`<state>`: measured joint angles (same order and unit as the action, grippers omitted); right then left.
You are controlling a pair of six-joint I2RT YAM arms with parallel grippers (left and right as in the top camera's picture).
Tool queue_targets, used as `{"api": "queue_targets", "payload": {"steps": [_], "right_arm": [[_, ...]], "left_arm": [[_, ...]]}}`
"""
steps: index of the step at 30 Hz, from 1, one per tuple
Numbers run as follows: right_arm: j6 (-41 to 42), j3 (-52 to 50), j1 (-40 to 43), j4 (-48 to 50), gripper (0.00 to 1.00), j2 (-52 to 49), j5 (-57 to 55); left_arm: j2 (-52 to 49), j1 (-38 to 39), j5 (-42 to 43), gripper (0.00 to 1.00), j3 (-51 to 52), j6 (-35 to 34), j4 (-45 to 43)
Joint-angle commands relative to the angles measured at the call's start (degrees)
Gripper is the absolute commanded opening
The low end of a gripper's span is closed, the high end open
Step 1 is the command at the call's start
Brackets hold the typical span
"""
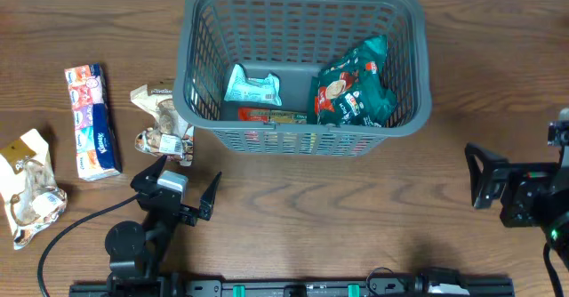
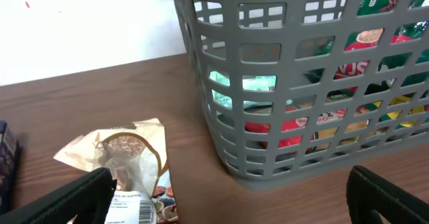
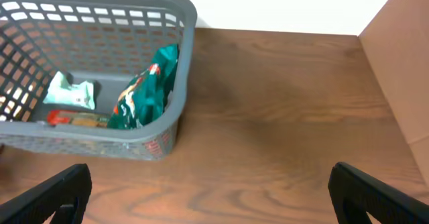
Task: Pack container
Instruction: 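Withdraw the right gripper to the right side of the table, then move the left gripper over the Kleenex tissue packs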
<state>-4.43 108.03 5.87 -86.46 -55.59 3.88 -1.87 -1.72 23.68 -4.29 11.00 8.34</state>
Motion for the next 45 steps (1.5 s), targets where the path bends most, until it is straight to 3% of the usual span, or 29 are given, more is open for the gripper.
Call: {"api": "queue_targets", "payload": {"steps": [1, 45], "right_arm": [[-1.0, 0.3, 0.3, -0.5, 0.99, -0.4, -0.4], [-1.0, 0.3, 0.3, -0.8, 0.99, -0.5, -0.4]], "left_arm": [[0.0, 0.1, 0.7, 0.99, 1.3, 1.0, 0.4], [0.0, 0.1, 0.3, 0.98, 1.3, 0.9, -1.7]]}}
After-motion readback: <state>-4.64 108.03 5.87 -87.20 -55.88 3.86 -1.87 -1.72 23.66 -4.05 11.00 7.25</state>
